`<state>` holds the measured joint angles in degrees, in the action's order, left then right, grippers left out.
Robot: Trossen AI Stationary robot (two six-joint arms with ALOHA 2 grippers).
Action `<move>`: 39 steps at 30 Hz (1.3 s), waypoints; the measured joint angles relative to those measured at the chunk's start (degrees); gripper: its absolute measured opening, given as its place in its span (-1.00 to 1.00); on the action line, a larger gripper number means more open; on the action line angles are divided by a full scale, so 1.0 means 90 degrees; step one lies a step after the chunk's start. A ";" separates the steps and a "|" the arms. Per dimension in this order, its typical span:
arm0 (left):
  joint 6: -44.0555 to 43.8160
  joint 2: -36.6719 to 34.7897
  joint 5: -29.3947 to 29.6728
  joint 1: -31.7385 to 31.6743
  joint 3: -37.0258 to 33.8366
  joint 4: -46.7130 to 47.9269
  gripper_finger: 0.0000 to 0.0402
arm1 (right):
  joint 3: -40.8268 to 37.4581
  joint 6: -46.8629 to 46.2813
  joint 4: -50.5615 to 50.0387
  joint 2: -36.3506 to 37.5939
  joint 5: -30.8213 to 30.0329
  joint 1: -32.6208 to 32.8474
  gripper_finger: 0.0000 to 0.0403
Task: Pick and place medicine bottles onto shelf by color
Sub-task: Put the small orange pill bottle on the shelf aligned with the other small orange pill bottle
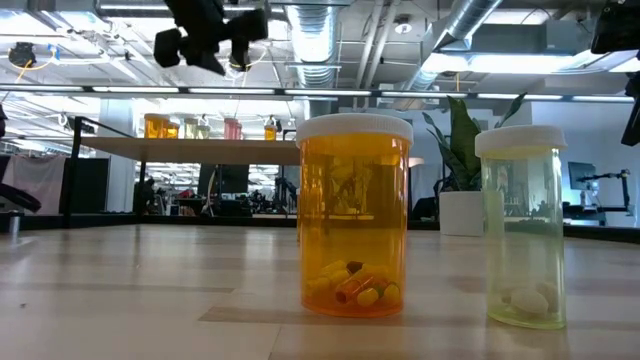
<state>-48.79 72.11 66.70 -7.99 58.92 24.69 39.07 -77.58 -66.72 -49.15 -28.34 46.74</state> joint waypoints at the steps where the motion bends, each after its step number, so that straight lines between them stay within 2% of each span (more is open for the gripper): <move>1: 0.0020 -0.0053 -0.0023 0.0088 0.0000 -0.0093 -0.12 | 0.0000 0.0002 0.0000 -0.0002 0.0000 0.0002 0.12; 7: 0.1176 -0.0160 -0.0438 0.0672 -0.0002 -0.0899 -0.12 | 0.0000 0.0000 -0.0002 0.0000 0.0000 0.0000 0.12; 13: 0.2676 -0.0162 -0.1665 0.1227 -0.0002 -0.1235 -0.12 | 0.0000 0.0002 -0.0002 -0.0001 0.0000 0.0000 0.12; 17: 0.2924 -0.0162 -0.2090 0.1661 -0.0005 -0.0993 -0.12 | 0.0000 0.0000 0.0000 -0.0001 0.0000 0.0000 0.12; 20: 0.2709 -0.0167 -0.1995 0.2180 -0.0276 -0.1132 -0.12 | 0.0000 0.0001 -0.0001 -0.0001 0.0000 0.0001 0.12; 26: 0.2804 -0.0153 -0.0907 0.3517 -0.1770 -0.3193 -0.12 | 0.0000 0.0000 0.0000 0.0000 0.0000 0.0002 0.12; 28: 0.2864 -0.0155 -0.0955 0.3694 -0.2252 -0.3804 -0.12 | 0.0000 0.0000 -0.0002 -0.0001 0.0000 0.0002 0.12; 33: 0.2904 0.0216 -0.1701 0.3595 -0.3198 -0.5603 -0.12 | 0.0000 0.0001 -0.0001 0.0000 0.0000 0.0002 0.12; 39: 0.3509 0.1361 -0.1729 0.3299 -0.3344 -0.7254 0.09 | 0.0000 0.0001 0.0000 0.0000 0.0000 0.0001 0.12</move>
<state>-17.20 84.36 51.14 21.70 28.82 -40.60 39.07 -77.57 -66.72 -49.15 -28.34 46.75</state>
